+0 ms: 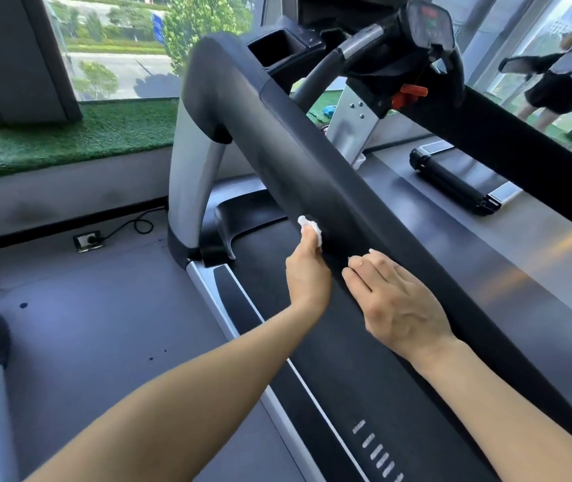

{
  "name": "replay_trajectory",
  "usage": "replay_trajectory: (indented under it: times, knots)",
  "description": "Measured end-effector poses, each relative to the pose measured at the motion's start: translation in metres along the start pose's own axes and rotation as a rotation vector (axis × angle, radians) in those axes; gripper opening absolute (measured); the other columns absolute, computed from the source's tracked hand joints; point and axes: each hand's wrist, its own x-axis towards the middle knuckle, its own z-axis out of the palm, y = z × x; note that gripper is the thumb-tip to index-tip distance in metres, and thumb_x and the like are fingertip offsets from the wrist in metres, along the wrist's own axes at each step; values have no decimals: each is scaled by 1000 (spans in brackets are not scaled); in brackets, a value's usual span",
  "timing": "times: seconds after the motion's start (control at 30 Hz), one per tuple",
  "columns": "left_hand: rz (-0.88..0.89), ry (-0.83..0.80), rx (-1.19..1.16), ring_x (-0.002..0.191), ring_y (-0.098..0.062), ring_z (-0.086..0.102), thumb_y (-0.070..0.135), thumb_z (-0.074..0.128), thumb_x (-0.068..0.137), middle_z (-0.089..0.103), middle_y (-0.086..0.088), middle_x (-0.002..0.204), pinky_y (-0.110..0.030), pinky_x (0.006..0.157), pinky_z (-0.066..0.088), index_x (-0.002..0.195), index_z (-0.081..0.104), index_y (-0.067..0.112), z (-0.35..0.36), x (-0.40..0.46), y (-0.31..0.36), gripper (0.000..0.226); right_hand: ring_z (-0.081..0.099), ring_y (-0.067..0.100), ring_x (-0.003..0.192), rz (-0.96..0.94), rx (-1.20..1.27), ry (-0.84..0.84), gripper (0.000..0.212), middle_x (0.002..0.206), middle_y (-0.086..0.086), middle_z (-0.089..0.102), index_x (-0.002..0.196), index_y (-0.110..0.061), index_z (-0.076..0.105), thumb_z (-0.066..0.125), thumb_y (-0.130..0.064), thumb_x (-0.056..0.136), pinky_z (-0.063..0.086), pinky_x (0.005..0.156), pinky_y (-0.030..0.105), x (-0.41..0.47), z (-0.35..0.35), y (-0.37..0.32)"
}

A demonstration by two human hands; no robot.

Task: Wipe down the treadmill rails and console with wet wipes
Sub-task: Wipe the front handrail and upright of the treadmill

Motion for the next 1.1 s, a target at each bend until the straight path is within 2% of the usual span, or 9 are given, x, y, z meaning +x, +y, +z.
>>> replay_trajectory:
  times: [0.1, 0.2, 0.3, 0.43, 0.5, 0.6, 0.73, 0.97, 1.1]
  knots:
    - [-34, 18, 75, 56, -13, 32, -9, 31, 87, 37, 7, 60, -13, 58, 33, 146, 31, 26, -3, 18, -2, 69, 61, 28, 93, 0, 2, 5, 41, 102, 13, 64, 102, 0, 67, 29, 5, 90, 41, 105, 34, -1, 2, -1]
    - [40, -33, 13, 53, -11, 31, 0, 36, 94, 35, 9, 58, -5, 58, 32, 135, 44, 27, 6, -20, -9, 50, 59, 28, 95, -1, -7, 17, 37, 102, 14, 64, 104, 0, 67, 33, 4, 89, 39, 106, 36, -2, 3, -1]
    - [73, -84, -24, 53, -9, 29, 5, 39, 96, 33, 9, 58, -8, 58, 30, 125, 53, 20, 9, -48, -13, 35, 55, 28, 99, -12, -5, 14, 33, 103, 14, 64, 107, 1, 66, 38, 3, 89, 38, 106, 38, -3, 5, 0]
    - [-8, 22, 77, 49, -9, 35, 6, 34, 98, 35, 8, 55, -3, 58, 32, 137, 47, 21, -1, 10, -7, 43, 57, 28, 97, -31, -37, 11, 31, 104, 13, 64, 106, 0, 66, 43, 5, 86, 37, 106, 37, -2, 4, 0]
    - [-47, 45, 115, 51, -12, 33, 1, 33, 96, 34, 5, 56, -12, 56, 27, 139, 46, 21, -4, 32, -10, 49, 57, 27, 97, -26, -42, 5, 31, 104, 13, 64, 106, 0, 66, 44, 6, 85, 36, 107, 37, -2, 4, -1]
    - [70, 16, 87, 51, -14, 30, 0, 36, 95, 33, 10, 55, -4, 55, 30, 140, 43, 21, -2, 2, -9, 50, 57, 28, 97, -16, -34, -3, 32, 104, 13, 64, 106, 0, 66, 42, 5, 86, 37, 107, 37, -3, 4, -1]
    - [145, -77, 8, 58, -11, 27, 5, 37, 96, 43, -3, 67, -8, 59, 30, 124, 50, 20, 5, -38, -16, 34, 59, 27, 96, -13, -26, -6, 29, 102, 13, 65, 106, -1, 67, 43, 4, 88, 39, 105, 37, -3, 4, -2]
    - [95, 59, 104, 61, -13, 35, -1, 36, 94, 47, 7, 66, -11, 62, 32, 142, 41, 23, -3, 18, -15, 55, 58, 25, 94, -22, -48, -13, 24, 101, 11, 63, 103, -2, 66, 55, 4, 84, 40, 105, 35, -3, 4, -2]
    - [192, -61, 16, 63, -7, 31, 3, 39, 96, 51, -1, 75, -4, 66, 29, 121, 51, 19, 2, -34, -17, 32, 60, 26, 93, -12, -42, -7, 27, 99, 11, 63, 104, -2, 66, 46, 4, 87, 40, 105, 36, -2, 5, -2]
